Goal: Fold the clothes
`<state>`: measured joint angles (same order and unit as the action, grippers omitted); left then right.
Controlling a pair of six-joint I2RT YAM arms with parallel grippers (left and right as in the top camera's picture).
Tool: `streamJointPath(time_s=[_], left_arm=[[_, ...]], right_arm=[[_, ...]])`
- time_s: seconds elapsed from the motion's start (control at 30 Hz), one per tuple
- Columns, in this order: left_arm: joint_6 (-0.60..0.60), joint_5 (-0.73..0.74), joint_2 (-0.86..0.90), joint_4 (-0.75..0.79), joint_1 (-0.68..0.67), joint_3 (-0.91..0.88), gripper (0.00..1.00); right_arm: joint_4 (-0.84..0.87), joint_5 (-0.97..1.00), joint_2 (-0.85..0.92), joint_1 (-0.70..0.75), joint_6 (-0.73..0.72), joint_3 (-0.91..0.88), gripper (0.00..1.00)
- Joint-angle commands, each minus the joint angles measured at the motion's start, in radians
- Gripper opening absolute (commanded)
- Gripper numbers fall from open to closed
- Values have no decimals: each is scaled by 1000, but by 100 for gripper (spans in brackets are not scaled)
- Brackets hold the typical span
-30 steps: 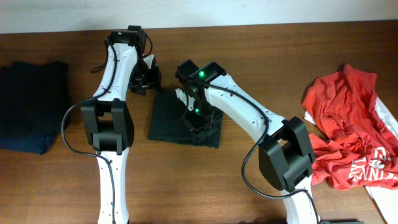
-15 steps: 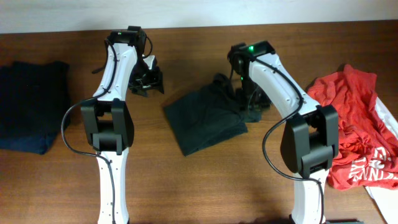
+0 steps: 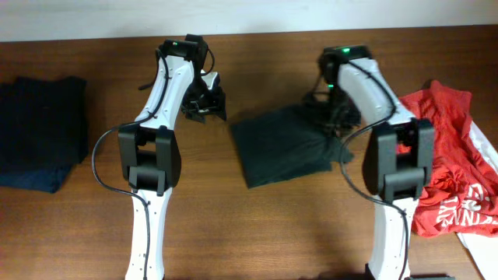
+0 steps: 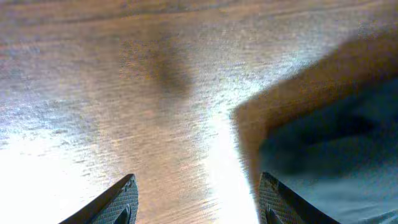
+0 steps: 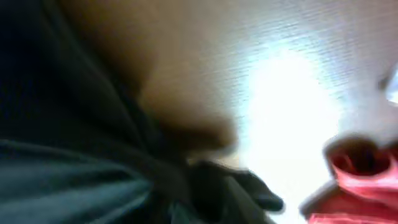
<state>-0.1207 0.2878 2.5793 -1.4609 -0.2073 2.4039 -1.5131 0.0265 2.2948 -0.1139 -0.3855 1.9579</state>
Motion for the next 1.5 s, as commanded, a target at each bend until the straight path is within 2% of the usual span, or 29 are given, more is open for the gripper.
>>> streamJointPath(time_s=[0.0, 0.13, 0.2, 0.3, 0.33, 0.4, 0.47, 0.53, 0.63, 0.67, 0.73, 0.77, 0.83, 0.9, 0.97, 1.0, 1.03, 1.13, 1.17, 1.23, 1.33, 1.37, 1.47], left_arm=[[2, -3, 18, 26, 2, -2, 61], [3, -3, 18, 38, 2, -2, 61], [3, -3, 18, 36, 2, -2, 61], [48, -3, 18, 55, -4, 44, 60], [79, -3, 18, 99, -22, 98, 60], [140, 7, 22, 179, -55, 103, 60], [190, 4, 43, 195, -101, 102, 60], [190, 4, 92, 161, -130, 101, 60], [190, -26, 131, 0, -140, 101, 60], [190, -75, 137, -42, -140, 101, 60], [190, -171, 138, -164, -138, 101, 41], [170, -173, 138, -225, -136, 101, 39], [127, -171, 137, -228, -136, 100, 37], [117, -162, 137, -228, -134, 100, 37], [87, -162, 132, -228, -122, 100, 36], [79, -163, 113, -226, -97, 108, 36], [80, -162, 88, -200, -69, 124, 37], [79, -155, 57, -116, -32, 182, 47], [80, -150, 57, -98, -31, 182, 50], [80, -150, 56, -72, -31, 182, 50], [80, -150, 56, -61, -24, 182, 51], [80, -150, 57, -67, -19, 182, 51], [80, -150, 57, -77, -19, 182, 51]], right_arm=[[-98, -112, 1, 2, 95, 4, 45], [-167, 78, 1, 6, 74, -13, 47], [-123, 187, 1, 30, -37, -64, 50], [-148, 106, 1, 57, 27, -96, 49], [-146, -19, -8, 57, 85, -95, 48], [-113, -111, -42, 57, 102, -95, 50], [-102, -155, -44, 57, 102, -97, 50], [-86, -148, -44, 55, 102, -103, 50], [-35, -146, -44, 55, 113, -122, 51], [-12, -146, -43, 55, 113, -135, 51], [71, -147, -43, 55, 127, -178, 53], [157, -147, -43, 55, 159, -197, 54], [314, -148, -43, 54, 173, -196, 54], [490, -304, -43, 52, 238, -195, 53], [477, -330, -45, 47, 241, -170, 54], [397, -307, -61, 53, 244, -116, 46], [323, -249, -92, 71, 171, -69, 43], [226, -232, -211, 93, 111, -54, 44], [113, -233, -222, 83, 111, -55, 44], [46, -277, -222, 63, 111, -100, 44], [89, -368, -222, -9, 92, -255, 45], [135, -403, -222, -31, 80, -318, 49], [260, -465, -222, -53, 28, -437, 50]])
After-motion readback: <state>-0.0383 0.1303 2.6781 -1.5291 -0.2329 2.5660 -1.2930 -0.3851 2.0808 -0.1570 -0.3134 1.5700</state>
